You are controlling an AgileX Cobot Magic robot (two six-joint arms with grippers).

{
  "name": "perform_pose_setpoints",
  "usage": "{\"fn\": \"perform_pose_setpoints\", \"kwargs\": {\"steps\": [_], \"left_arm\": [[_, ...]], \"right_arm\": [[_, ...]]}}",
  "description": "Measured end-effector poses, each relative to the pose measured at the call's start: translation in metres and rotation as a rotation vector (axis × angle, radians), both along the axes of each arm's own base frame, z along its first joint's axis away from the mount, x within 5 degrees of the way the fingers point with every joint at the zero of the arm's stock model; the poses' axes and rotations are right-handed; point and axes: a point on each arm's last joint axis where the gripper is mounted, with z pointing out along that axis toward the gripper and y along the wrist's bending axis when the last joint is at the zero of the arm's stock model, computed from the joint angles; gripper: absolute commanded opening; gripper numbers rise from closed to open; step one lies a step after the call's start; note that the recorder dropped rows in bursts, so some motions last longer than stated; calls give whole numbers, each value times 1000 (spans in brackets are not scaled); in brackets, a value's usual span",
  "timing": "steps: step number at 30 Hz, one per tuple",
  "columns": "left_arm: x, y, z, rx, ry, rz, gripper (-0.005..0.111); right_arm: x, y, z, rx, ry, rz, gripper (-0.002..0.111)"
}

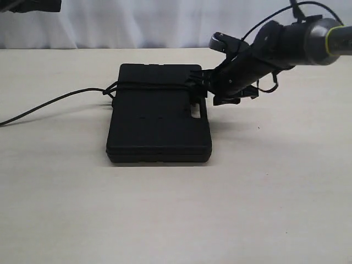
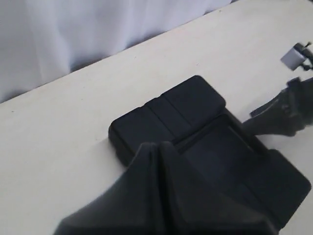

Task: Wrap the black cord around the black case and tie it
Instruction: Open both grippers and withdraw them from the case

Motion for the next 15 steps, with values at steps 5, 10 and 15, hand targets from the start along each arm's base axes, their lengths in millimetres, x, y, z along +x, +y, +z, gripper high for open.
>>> {"fn": "perform_pose_setpoints", "kwargs": {"steps": [5,10,15], "left_arm": [[-39,-41,40,222,66,109,0],[-83,-78,54,355,200,134,0],[-130,-98,38,370,307,90,0]], "right_arm": [[-22,-29,54,-198,123,164,4],[-71,-52,102,-334,148,183,4],[-135,-68,117,-339,144,180,4]]}}
